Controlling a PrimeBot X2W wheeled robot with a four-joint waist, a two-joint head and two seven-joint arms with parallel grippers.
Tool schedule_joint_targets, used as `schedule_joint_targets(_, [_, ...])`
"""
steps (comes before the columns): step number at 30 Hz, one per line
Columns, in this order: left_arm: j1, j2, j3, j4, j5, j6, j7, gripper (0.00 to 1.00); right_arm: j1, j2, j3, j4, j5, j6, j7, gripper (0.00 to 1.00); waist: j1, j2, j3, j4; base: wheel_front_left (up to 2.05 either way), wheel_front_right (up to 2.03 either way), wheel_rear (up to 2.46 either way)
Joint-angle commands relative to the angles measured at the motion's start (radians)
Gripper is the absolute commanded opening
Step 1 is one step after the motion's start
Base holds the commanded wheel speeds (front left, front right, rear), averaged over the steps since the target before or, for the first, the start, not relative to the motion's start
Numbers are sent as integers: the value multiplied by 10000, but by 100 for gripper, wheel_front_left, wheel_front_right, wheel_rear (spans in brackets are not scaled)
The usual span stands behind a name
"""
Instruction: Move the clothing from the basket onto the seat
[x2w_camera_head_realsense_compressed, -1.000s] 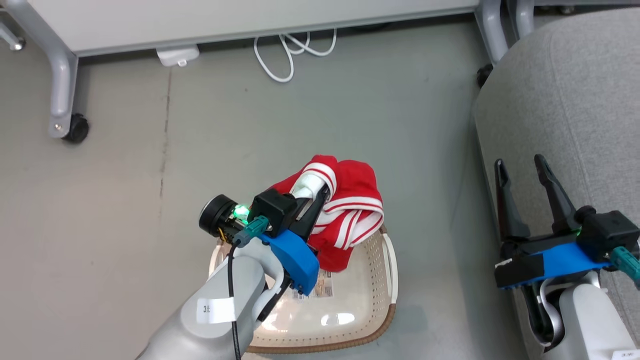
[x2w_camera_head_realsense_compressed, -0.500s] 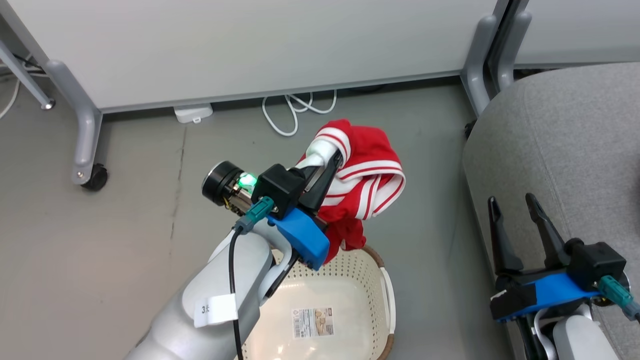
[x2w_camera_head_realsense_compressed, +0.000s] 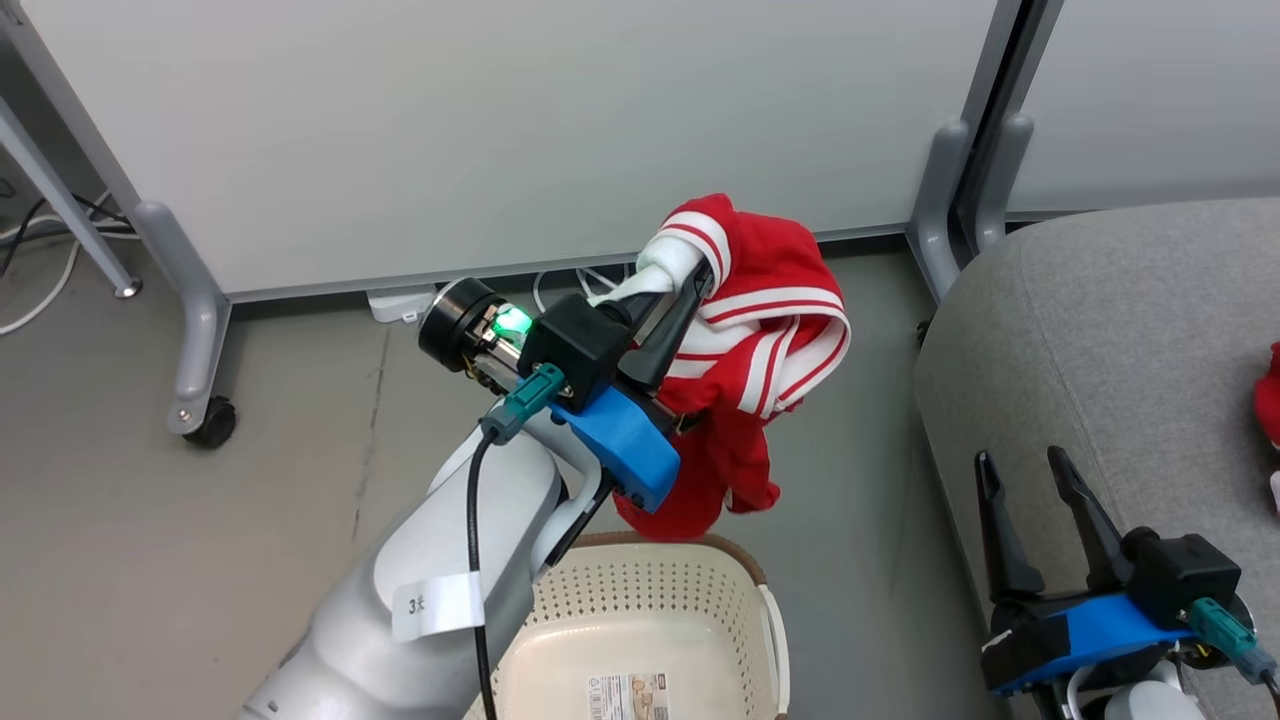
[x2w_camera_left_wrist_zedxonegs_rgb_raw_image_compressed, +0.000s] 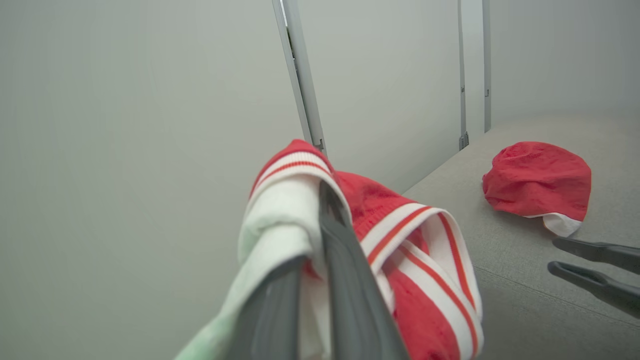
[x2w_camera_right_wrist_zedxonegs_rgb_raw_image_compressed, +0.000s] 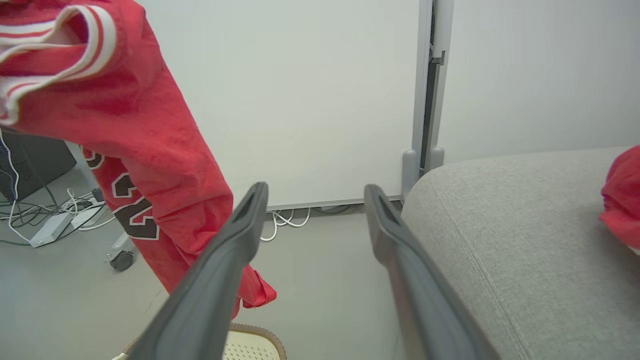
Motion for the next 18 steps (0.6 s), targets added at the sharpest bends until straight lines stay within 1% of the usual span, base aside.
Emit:
schedule_joint_targets(1, [-97,-17,-22,-30,-20,-28,-54,0,153,20,-15,24,53,1,-6,100,1,-1,-88,-9,0,0,0])
schedule_joint_targets(10, [23,-40,-83,-74,-22,-47,-54,0,236,44,82,-98,-13,1,-6,100,1,-1,-275,-10,0,0,0])
schedule_joint_targets(18, [18,2,-48,-91,23,-53,-52,0,-193,-174,700,-431,-44,1,-4,100,1,-1,-240,11,0,0,0])
